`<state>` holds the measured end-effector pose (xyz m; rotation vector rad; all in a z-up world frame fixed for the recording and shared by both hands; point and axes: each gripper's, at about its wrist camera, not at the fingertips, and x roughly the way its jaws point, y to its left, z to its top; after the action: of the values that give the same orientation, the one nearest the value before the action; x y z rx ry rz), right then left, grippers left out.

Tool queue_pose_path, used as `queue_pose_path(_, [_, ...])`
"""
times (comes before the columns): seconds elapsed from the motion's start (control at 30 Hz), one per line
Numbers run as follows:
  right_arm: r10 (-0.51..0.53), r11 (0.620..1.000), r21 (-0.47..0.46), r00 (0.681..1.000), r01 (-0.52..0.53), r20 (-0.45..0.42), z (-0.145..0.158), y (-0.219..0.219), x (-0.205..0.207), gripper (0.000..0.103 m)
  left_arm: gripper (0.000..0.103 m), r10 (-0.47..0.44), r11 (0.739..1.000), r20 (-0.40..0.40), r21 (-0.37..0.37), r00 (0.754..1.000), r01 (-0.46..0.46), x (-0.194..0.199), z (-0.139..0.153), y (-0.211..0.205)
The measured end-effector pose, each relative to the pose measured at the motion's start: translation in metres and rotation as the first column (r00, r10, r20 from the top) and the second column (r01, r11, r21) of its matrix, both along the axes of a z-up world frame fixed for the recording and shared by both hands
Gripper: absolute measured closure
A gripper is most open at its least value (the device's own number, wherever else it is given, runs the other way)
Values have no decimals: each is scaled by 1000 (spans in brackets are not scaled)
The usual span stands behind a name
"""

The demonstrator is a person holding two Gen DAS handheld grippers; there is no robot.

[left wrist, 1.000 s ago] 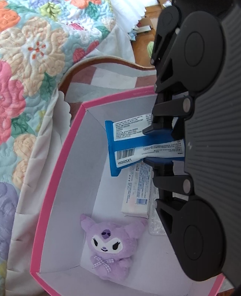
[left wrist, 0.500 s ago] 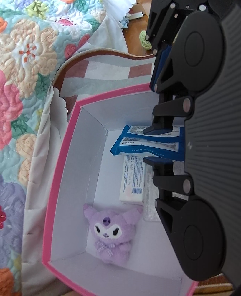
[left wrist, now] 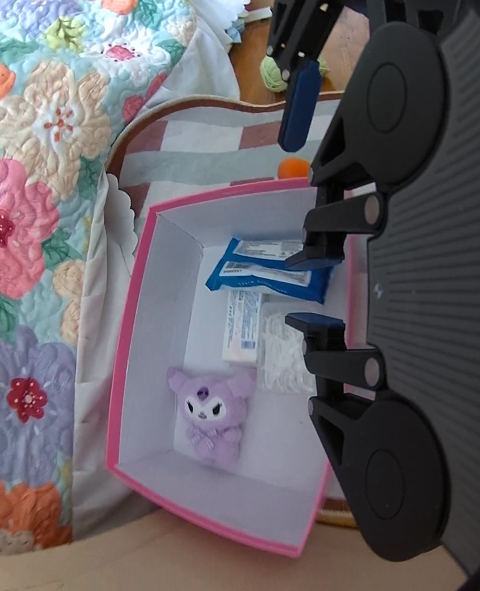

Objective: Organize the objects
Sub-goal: 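Lower the blue packet beside the white box and open the left tool, then withdraw the left tool up and away from the pink box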

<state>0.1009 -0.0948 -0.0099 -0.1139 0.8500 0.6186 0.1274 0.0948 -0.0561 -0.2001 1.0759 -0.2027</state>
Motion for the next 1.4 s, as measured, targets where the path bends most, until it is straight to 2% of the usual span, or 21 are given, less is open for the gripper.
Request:
queue_pose_path(0.17, [28,1000,10,1000,-28,-5,16,-4,-16,57,78,-14,998,31,63,999,12,-24,28,-1])
queue_pose_path(0.33, [64,998,28,998,-64,-9,33,-10,-31,55,74,-21,997,72,71,997,16,-50,54,0])
queue_pose_path(0.43, [88,996,27,996,-88,1,42,-14,-41,50,67,-17,996,83,90,996,9,-65,66,-2])
queue_pose_path(0.57, [121,993,7,989,-122,89,56,-15,-58,43,44,5,993,105,117,994,-18,-82,77,1])
queue_pose_path(0.6, [132,991,1,985,-133,109,60,-15,-62,42,41,17,992,105,122,994,-30,-85,78,2])
queue_pose_path(0.8, [158,987,-10,979,-158,125,72,-22,-74,35,36,32,990,96,133,995,-45,-98,86,2])
queue_pose_path(0.93, [149,989,-5,983,-149,106,74,-30,-80,32,32,14,989,100,148,995,-29,-111,92,-5])
queue_pose_path(1.17, [131,991,-43,987,-127,95,73,-43,-97,15,28,-2,988,86,157,996,-12,-124,93,-14])
queue_pose_path(1.4, [118,992,-54,990,-113,78,67,-58,-110,11,27,-50,985,67,168,996,38,-136,87,-33])
